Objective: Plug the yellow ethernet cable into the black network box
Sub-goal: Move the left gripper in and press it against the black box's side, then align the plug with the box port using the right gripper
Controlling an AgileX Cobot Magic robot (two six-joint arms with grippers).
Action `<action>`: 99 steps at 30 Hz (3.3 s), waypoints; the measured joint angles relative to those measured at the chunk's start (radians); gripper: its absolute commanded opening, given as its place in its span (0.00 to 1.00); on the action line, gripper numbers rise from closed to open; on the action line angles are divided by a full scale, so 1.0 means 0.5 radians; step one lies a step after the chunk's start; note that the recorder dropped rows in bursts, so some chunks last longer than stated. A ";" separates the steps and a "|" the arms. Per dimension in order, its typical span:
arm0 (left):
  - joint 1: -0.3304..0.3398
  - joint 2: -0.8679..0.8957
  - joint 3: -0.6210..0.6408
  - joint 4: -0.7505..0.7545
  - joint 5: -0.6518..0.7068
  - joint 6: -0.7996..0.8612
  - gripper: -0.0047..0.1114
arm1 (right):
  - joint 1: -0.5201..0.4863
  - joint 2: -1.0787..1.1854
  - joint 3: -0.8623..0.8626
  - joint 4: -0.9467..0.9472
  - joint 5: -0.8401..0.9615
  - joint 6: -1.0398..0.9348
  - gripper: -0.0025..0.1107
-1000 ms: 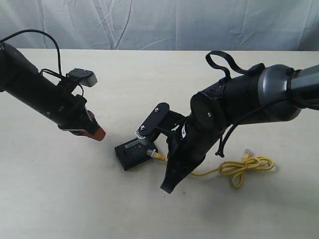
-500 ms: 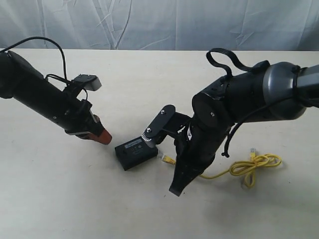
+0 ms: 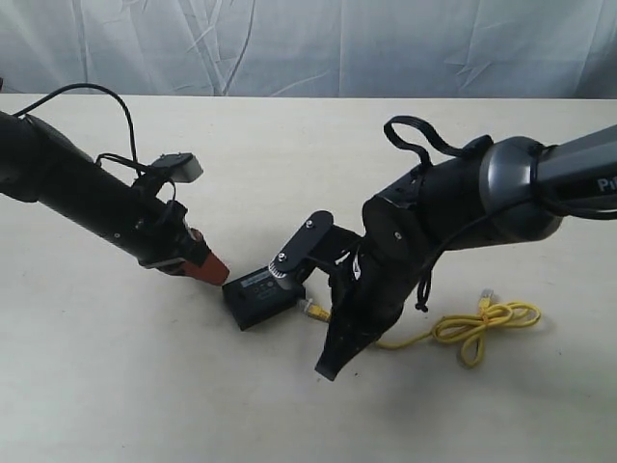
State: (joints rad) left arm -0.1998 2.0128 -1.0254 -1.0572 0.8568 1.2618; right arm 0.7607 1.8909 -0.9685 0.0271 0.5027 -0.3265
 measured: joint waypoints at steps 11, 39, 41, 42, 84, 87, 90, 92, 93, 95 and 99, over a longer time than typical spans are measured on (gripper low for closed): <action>0.000 0.000 0.000 0.028 0.072 0.000 0.04 | 0.000 -0.032 0.000 -0.084 0.015 0.031 0.02; 0.000 0.209 -0.003 -0.230 0.204 0.244 0.04 | 0.150 -0.044 0.000 -0.324 0.014 0.107 0.02; 0.000 0.209 -0.003 -0.230 0.204 0.244 0.04 | 0.150 -0.044 0.000 -0.349 0.014 0.129 0.02; 0.000 0.209 -0.003 -0.230 0.199 0.244 0.04 | 0.150 -0.044 0.000 -0.360 0.018 0.138 0.02; 0.000 0.209 -0.003 -0.349 0.087 0.579 0.04 | 0.251 0.010 0.000 -0.561 -0.030 0.270 0.02; 0.000 0.209 -0.003 -0.349 0.087 0.573 0.04 | 0.251 0.010 0.000 -0.561 -0.052 0.317 0.02; 0.000 0.209 -0.003 -0.349 0.087 0.570 0.04 | 0.251 0.010 0.000 -0.561 -0.069 0.327 0.02; 0.000 0.209 -0.003 -0.349 0.087 0.570 0.04 | 0.251 0.010 0.000 -0.561 -0.074 0.331 0.02; 0.000 0.209 -0.003 -0.349 0.087 0.569 0.04 | 0.251 0.010 0.000 -0.561 -0.074 0.334 0.02; 0.000 0.209 -0.003 -0.349 0.087 0.569 0.04 | 0.251 0.010 0.000 -0.561 -0.079 0.355 0.02; 0.000 0.209 -0.003 -0.349 0.087 0.569 0.04 | 0.255 0.010 0.000 -0.579 -0.083 0.392 0.02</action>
State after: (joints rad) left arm -0.1998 2.1171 -1.0272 -1.2319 0.9002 1.5463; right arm 0.8880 1.8958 -0.9685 -0.2626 0.4611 -0.1304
